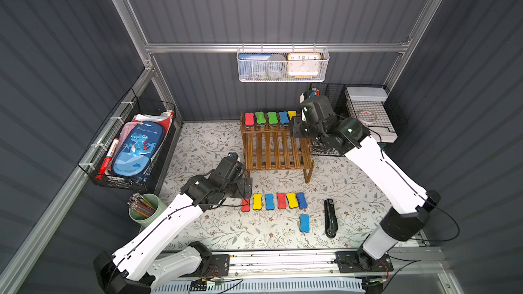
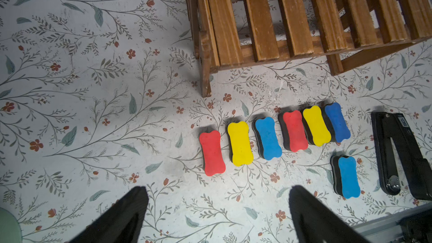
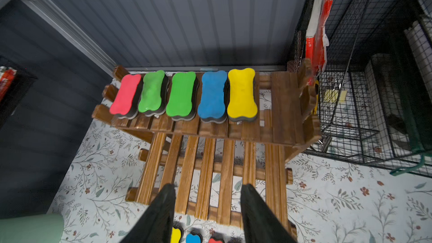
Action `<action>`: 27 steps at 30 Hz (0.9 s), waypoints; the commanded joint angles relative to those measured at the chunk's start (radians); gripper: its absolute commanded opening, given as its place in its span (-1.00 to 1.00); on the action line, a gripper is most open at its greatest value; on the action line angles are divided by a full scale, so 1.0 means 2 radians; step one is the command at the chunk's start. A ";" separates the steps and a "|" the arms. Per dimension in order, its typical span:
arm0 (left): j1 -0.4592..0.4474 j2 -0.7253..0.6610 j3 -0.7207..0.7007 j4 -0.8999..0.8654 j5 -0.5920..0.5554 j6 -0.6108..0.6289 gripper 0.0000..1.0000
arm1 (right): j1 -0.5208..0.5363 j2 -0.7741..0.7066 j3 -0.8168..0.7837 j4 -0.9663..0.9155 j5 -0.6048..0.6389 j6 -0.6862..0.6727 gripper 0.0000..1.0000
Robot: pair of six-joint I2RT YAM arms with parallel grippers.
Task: Remove the whiteboard erasers from the shelf
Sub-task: Place the whiteboard eraser at the center of the board, then pick up the whiteboard eraser from the shelf.
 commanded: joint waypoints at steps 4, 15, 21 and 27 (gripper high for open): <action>0.002 -0.008 0.003 -0.006 0.008 0.002 0.99 | -0.040 0.103 0.122 -0.070 -0.034 -0.017 0.05; 0.003 -0.012 0.000 -0.009 0.006 0.004 0.98 | -0.069 0.142 0.148 -0.068 -0.062 -0.013 0.02; 0.003 -0.011 -0.002 -0.007 0.004 0.004 0.99 | -0.075 0.151 0.153 -0.061 -0.067 -0.013 0.02; 0.003 -0.008 -0.002 -0.007 0.001 0.005 0.98 | -0.080 0.172 0.179 -0.071 -0.074 -0.014 0.02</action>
